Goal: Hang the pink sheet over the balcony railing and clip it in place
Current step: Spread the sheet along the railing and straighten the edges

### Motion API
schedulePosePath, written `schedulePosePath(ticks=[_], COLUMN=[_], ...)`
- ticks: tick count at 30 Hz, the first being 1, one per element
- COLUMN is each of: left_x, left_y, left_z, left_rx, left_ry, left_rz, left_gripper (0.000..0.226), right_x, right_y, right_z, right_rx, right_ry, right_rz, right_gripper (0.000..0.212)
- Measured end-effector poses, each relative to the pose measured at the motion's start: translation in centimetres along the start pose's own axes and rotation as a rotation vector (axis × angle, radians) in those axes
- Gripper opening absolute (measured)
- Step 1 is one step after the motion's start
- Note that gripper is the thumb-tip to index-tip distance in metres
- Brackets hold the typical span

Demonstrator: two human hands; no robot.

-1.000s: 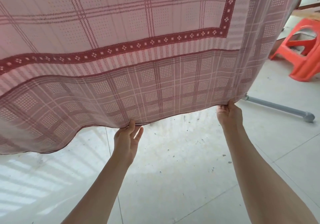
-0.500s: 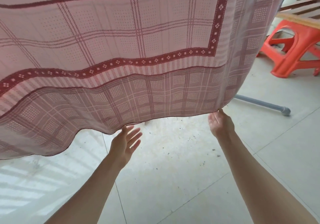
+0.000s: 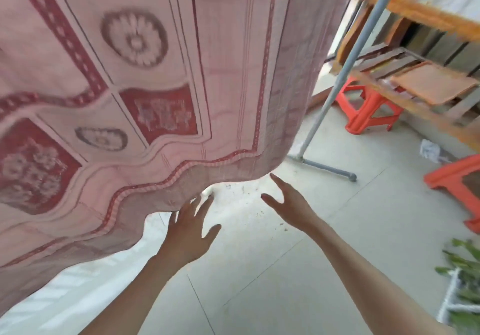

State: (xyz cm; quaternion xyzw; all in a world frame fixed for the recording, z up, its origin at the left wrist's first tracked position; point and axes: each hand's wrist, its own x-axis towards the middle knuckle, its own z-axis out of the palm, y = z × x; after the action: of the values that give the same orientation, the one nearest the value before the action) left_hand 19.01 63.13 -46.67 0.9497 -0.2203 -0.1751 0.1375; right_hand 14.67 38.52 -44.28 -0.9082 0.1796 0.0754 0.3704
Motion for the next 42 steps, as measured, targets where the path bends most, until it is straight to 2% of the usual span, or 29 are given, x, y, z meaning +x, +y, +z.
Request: schedulePosePath(ticks=[7,10,12,19,24,27,32,38,42], left_x=[-5.1,-6.7,-7.8,-8.5,-4.4,-0.7,7.8,14.8,17.5], left_y=[14.9,20.4,23.1,28.7,33.4,35.6,39.4,47.2,50.2], left_z=[-22.0,-28.6,-31.1,-34.5,-39.2,-40.7,-44.1,-53.2,-57.1], left_rx=[-0.084,-0.146,-0.176,-0.181,-0.123,-0.246,-0.168,-0.251,-0.118], left_ry=[0.099,0.224,0.271,0.278,0.411,0.456,0.5,0.819,1.02], left_rz=[0.149,0.162,0.174,0.259,0.364,0.378,0.403,0.517,0.527], left_gripper=[0.062,0.061,0.06,0.058,0.046,0.049,0.055,0.049,0.045], right_x=[-10.6,-13.5,-14.9,-16.2,-13.8,-10.9,-3.3,5.1,9.0], right_y=[-13.5,-17.0,-18.1,-19.0,-18.4,-17.8,-17.8,-22.0,-25.2], right_z=[-20.4,-27.6,-31.1,-38.3,-43.0,-46.1,-52.2,-62.0,-67.5], right_rx=[-0.14,-0.148,-0.169,-0.14,-0.167,-0.177,-0.201,-0.224,-0.226], right_ry=[0.134,0.167,0.183,0.195,0.245,0.262,0.304,0.354,0.488], right_rz=[-0.148,-0.168,-0.187,-0.219,-0.243,-0.27,-0.346,-0.519,-0.71], right_gripper=[0.068,0.067,0.067,0.068,0.067,0.068,0.066,0.063,0.053])
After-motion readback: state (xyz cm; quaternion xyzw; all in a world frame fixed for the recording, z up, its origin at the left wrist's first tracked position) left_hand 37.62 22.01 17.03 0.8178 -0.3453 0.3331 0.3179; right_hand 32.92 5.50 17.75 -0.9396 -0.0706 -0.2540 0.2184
